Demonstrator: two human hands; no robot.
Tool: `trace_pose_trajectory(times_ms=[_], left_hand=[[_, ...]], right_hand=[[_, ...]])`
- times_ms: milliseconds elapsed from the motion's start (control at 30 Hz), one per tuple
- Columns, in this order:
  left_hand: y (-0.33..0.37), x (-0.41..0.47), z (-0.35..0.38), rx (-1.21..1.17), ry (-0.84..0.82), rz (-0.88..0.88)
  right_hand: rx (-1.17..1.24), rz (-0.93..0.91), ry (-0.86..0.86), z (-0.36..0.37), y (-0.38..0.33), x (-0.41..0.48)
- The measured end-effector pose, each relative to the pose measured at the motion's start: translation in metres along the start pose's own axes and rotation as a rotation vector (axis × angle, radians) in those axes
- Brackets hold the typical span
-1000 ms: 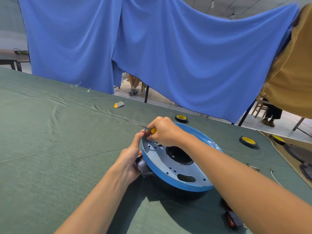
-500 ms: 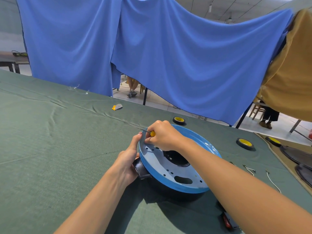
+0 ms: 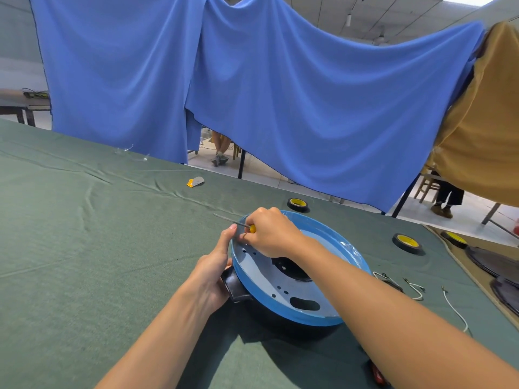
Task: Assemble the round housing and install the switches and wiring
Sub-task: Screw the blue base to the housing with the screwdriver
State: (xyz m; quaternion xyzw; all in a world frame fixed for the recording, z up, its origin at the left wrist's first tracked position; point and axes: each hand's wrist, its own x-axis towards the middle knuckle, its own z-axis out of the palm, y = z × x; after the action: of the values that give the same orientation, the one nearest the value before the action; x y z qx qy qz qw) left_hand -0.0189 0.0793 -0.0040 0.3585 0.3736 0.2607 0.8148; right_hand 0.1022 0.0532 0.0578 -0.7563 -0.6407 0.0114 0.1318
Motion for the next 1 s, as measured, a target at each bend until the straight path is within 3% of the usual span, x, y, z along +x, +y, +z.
trace_pose_trajectory(times_ms=[333,600,733,1000], left_hand=[[0.001,-0.001,0.000,-0.001,0.021,0.007],[0.003,-0.004,0.000,0.022,-0.011,-0.005],[0.003,-0.007,0.000,0.028,-0.020,-0.002],[0.003,-0.011,0.000,0.010,-0.003,0.011]], right_hand=[[0.110,-0.034,-0.085,-0.053,0.013,-0.022],[0.554,0.033,0.297,-0.079,0.013,-0.042],[0.472,0.089,0.384,-0.074,0.012,-0.035],[0.317,0.022,0.290,-0.070,0.008,-0.026]])
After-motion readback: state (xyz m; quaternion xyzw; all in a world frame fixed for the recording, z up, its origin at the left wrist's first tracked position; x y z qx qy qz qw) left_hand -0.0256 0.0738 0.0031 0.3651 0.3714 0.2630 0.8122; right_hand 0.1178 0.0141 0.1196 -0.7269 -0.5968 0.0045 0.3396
